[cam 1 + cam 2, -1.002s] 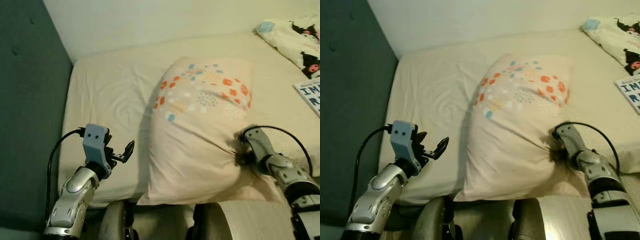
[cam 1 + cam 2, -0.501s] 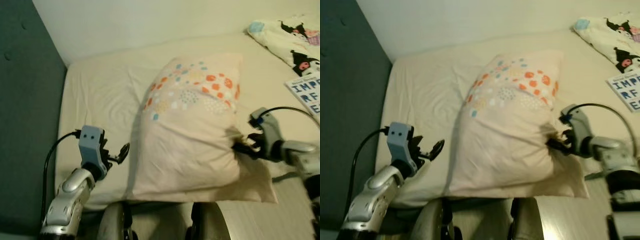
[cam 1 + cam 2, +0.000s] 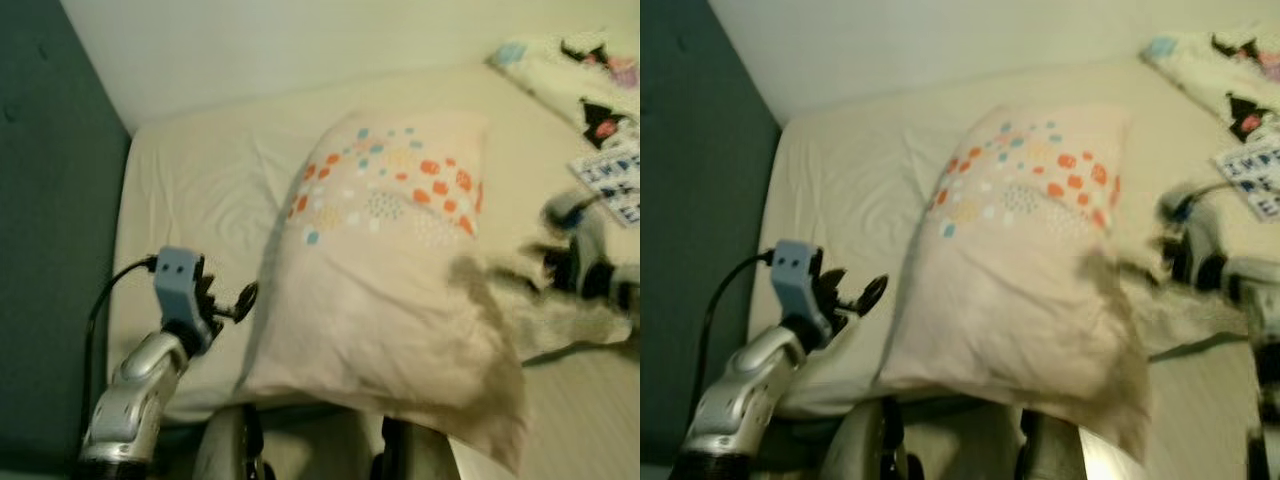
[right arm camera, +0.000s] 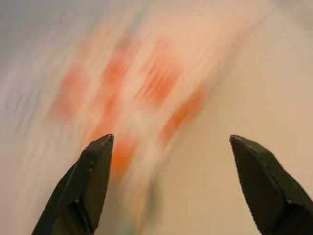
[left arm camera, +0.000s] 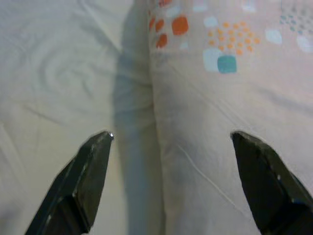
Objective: Clean up the room
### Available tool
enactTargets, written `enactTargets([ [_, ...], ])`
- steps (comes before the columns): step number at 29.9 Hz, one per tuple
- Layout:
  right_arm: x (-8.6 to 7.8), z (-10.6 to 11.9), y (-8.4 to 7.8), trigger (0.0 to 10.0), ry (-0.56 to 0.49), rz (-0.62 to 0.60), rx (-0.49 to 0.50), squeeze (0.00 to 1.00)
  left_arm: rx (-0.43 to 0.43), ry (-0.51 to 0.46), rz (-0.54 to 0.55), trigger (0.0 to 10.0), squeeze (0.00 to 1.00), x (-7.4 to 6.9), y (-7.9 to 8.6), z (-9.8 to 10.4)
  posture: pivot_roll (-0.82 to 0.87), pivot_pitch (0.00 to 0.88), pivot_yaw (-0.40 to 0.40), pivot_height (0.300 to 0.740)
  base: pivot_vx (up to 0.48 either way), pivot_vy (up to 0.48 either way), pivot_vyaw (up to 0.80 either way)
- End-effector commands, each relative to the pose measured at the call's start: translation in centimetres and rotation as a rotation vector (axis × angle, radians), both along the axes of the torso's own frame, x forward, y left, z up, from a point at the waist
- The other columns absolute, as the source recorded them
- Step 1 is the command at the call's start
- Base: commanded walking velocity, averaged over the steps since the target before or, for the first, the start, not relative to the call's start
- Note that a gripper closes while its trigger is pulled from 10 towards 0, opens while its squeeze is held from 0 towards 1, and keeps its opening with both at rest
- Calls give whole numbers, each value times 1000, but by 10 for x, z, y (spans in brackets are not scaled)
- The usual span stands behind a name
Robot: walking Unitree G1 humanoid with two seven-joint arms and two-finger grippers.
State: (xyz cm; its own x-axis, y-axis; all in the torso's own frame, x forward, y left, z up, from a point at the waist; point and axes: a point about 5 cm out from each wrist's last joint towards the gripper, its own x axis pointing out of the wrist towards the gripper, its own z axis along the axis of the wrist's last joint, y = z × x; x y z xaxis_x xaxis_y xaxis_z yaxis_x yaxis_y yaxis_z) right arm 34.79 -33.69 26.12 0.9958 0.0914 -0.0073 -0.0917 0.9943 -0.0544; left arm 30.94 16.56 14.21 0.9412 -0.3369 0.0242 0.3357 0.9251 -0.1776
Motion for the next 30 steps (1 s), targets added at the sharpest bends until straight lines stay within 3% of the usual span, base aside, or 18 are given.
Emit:
enactTargets([
  [1, -3, -17, -12, 10000, -17, -134, 125, 1000, -42, 65, 10, 10000, 1000, -1, 5, -13, 26, 219, 27, 601, 0, 0, 0],
  [2, -3, -17, -12, 10000, -17, -134, 125, 1000, -42, 65, 10, 10000, 1000, -1, 5, -13, 26, 219, 27, 601, 0, 0, 0],
  [3, 3, -36, 3, 10000, -84, -158, 287, 1000, -135, 100, -25, 10000, 1000, 6, -3, -14, 27, 227, 33, 601, 0, 0, 0],
  [4, 3, -36, 3, 10000, -84, -158, 287, 1000, -135, 100, -25, 10000, 1000, 6, -3, -14, 27, 227, 33, 601, 0, 0, 0],
  [5, 9, -58, 21, 10000, -72, -150, 416, 1000, -197, 137, -59, 10000, 1000, 12, -8, -17, 25, 234, 38, 601, 0, 0, 0],
  [6, 9, -58, 21, 10000, -72, -150, 416, 1000, -197, 137, -59, 10000, 1000, 12, -8, -17, 25, 234, 38, 601, 0, 0, 0],
  [8, 16, -80, 43, 10000, -18, -123, 520, 1000, -239, 169, -106, 10000, 1000, 14, -14, -21, 25, 244, 41, 601, 0, 0, 0],
  [9, 16, -80, 43, 10000, -18, -123, 520, 1000, -239, 169, -106, 10000, 1000, 14, -14, -21, 25, 244, 41, 601, 0, 0, 0],
  [10, 18, -92, 57, 10000, 14, -92, 576, 1000, -261, 195, -151, 10000, 1000, 15, -18, -25, 28, 248, 39, 601, 0, 0, 0],
  [11, 18, -92, 57, 10000, 14, -92, 576, 1000, -261, 195, -151, 10000, 1000, 15, -18, -25, 28, 248, 39, 601, 0, 0, 0],
  [14, 25, -113, 87, 10000, 77, -80, 629, 1000, -291, 247, -229, 10000, 1000, 16, -28, -33, 27, 273, 44, 601, 0, 0, 0],
  [19, 27, -117, 95, 10000, 89, -102, 658, 1000, -295, 265, -251, 10000, 1000, 17, -34, -37, 31, 283, 42, 601, 0, 0, 0],
  [20, 26, -116, 95, 10000, 52, -104, 669, 1000, -377, 303, -274, 10000, 1000, 21, -42, -40, 22, 302, 42, 601, 0, 0, 0],
  [21, 26, -116, 95, 10000, 52, -104, 669, 1000, -377, 303, -274, 10000, 1000, 21, -42, -40, 22, 302, 42, 601, 0, 0, 0],
  [24, 20, -116, 86, 10000, 31, -101, 613, 1000, -454, 321, -292, 10000, 1000, 26, -54, -40, 12, 307, 43, 601, 0, 0, 0],
  [30, 10, -118, 72, 10000, 27, -116, 551, 1000, -447, 327, -332, 10000, 1000, 30, -69, -43, -10, 318, 48, 601, 0, 0, 0],
])
